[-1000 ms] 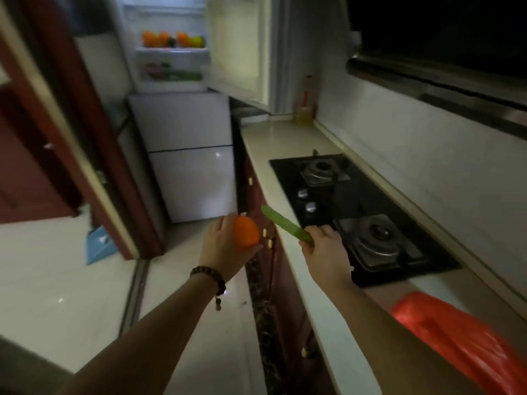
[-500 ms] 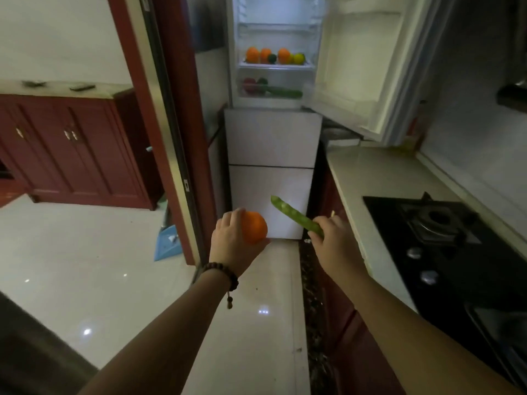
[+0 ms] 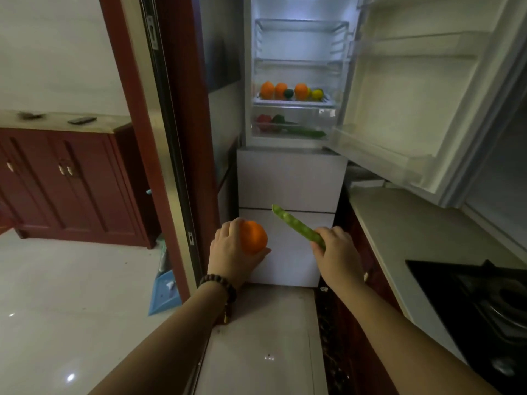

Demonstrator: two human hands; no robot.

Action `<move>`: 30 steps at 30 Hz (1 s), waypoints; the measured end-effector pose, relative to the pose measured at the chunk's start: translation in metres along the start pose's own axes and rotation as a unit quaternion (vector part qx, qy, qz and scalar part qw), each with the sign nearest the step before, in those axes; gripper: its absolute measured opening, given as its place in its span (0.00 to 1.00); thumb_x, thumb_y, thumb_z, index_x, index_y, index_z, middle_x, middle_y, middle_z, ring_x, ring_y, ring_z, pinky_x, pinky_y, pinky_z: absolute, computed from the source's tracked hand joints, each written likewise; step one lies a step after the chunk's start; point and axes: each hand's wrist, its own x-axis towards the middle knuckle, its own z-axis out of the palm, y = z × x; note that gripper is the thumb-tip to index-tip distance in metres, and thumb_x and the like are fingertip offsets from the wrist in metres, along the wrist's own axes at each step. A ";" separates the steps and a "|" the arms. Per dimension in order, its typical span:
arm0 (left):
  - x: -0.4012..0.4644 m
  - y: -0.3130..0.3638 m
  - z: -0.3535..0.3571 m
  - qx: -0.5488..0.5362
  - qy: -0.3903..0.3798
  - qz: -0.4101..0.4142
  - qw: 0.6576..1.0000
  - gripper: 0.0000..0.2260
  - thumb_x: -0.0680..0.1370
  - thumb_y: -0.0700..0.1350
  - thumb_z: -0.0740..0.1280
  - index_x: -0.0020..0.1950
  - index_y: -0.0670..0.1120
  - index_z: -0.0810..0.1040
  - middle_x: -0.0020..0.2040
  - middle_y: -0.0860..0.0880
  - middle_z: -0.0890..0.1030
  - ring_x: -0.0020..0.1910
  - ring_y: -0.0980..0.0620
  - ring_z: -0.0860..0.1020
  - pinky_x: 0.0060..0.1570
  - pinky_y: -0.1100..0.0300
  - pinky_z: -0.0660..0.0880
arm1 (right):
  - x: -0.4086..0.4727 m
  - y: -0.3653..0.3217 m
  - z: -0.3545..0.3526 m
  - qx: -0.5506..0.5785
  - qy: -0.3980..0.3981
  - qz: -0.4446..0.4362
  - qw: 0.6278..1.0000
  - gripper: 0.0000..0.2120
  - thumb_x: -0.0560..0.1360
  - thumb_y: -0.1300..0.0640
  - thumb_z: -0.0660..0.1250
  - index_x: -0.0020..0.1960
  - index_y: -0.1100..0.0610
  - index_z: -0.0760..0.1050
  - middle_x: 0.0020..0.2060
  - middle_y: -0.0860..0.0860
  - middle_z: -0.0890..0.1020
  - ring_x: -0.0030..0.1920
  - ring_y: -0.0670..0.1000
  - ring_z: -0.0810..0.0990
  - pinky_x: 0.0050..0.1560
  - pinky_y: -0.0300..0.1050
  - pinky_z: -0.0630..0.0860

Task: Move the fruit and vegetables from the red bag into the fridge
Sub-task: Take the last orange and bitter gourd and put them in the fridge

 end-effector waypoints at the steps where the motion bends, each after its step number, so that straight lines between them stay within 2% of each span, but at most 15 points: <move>1: 0.016 -0.002 0.003 0.000 0.004 0.005 1.000 0.38 0.66 0.58 0.75 0.70 0.50 0.62 0.68 0.49 0.67 0.65 0.46 0.67 0.62 0.44 0.70 | 0.014 0.003 0.006 0.001 0.000 -0.001 1.000 0.10 0.76 0.56 0.65 0.55 0.59 0.75 0.46 0.54 0.76 0.46 0.53 0.74 0.41 0.47 0.75; 12: 0.227 -0.004 0.069 0.024 0.058 0.066 0.996 0.37 0.66 0.60 0.74 0.69 0.49 0.64 0.66 0.49 0.69 0.63 0.47 0.68 0.61 0.48 0.70 | 0.212 0.072 0.087 0.007 0.034 -0.034 0.999 0.11 0.74 0.58 0.68 0.54 0.61 0.76 0.42 0.57 0.76 0.43 0.58 0.74 0.38 0.53 0.75; 20: 0.378 0.008 0.103 0.017 0.087 0.082 0.993 0.37 0.65 0.60 0.75 0.69 0.50 0.64 0.66 0.49 0.68 0.62 0.48 0.68 0.59 0.50 0.71 | 0.389 0.119 0.106 0.016 0.062 -0.060 0.996 0.12 0.74 0.59 0.68 0.56 0.62 0.77 0.46 0.59 0.77 0.46 0.60 0.75 0.41 0.48 0.69; 24: 0.433 0.003 0.110 0.034 0.099 0.096 0.990 0.38 0.65 0.60 0.75 0.69 0.49 0.63 0.66 0.47 0.68 0.62 0.47 0.68 0.60 0.46 0.71 | 0.458 0.135 0.110 0.018 0.072 -0.065 0.995 0.12 0.74 0.59 0.67 0.56 0.62 0.77 0.46 0.60 0.77 0.46 0.61 0.75 0.42 0.49 0.70; 27: 0.473 0.001 0.117 0.035 0.106 0.106 0.988 0.37 0.66 0.59 0.75 0.69 0.50 0.63 0.66 0.47 0.68 0.62 0.46 0.69 0.59 0.44 0.72 | 0.502 0.141 0.115 0.018 0.077 -0.066 0.995 0.13 0.75 0.58 0.67 0.58 0.62 0.76 0.47 0.59 0.76 0.48 0.59 0.75 0.43 0.45 0.67; 30: 0.517 0.003 0.125 0.027 0.107 0.129 0.985 0.37 0.66 0.57 0.75 0.69 0.49 0.63 0.66 0.46 0.67 0.61 0.47 0.69 0.57 0.49 0.72 | 0.546 0.142 0.122 0.020 0.082 -0.073 0.994 0.13 0.75 0.58 0.66 0.58 0.60 0.76 0.49 0.57 0.76 0.48 0.56 0.75 0.44 0.43 0.66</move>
